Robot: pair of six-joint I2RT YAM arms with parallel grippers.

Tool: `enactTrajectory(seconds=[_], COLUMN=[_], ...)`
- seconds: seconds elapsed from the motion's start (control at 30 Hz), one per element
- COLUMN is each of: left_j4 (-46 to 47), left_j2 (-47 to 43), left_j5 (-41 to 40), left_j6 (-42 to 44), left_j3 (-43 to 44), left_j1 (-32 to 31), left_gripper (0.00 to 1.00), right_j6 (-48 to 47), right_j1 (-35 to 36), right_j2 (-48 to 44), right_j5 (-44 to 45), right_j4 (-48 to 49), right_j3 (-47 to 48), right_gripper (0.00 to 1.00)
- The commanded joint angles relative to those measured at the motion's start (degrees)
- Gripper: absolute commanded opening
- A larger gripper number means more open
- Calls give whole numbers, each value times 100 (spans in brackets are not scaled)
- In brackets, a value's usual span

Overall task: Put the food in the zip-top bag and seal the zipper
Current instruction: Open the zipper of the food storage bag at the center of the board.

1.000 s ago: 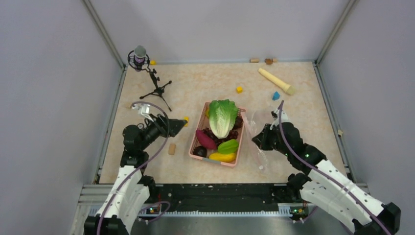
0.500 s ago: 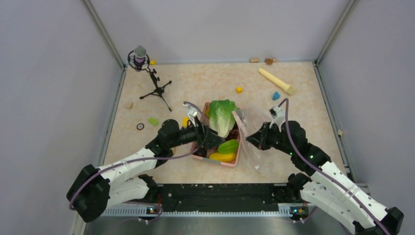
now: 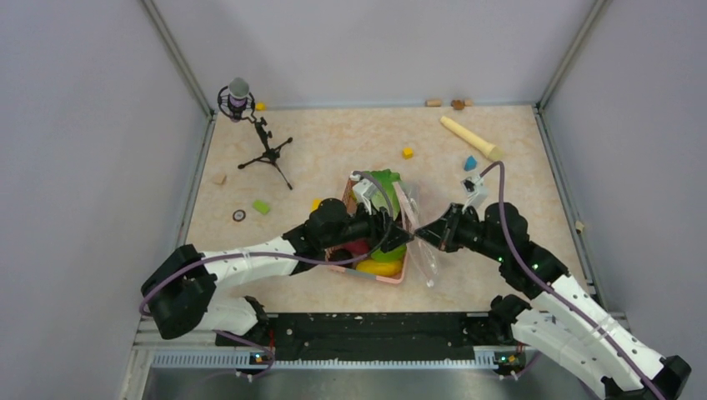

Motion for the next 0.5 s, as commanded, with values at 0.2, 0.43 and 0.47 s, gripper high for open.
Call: enactTrajectory(seconds=[0.2,0.43,0.47], left_j4=[103,-549,-738], left_j2=[459,368,320], left_j5=[-216,-998,-1182], left_j6=[50,-47,-36], left_j3=[575,652,660], left_j1=[-227,-246,-246], left_gripper=[43,0,0], right_j6=[239,-233,-298], right_j1=[-26,-30,-30], right_j2=[-263,-434,-481], right_j5=[-274,1064,1454], right_j4=[164,-916,-1173], right_j3=[272,644,767], right_gripper=[0,0,0])
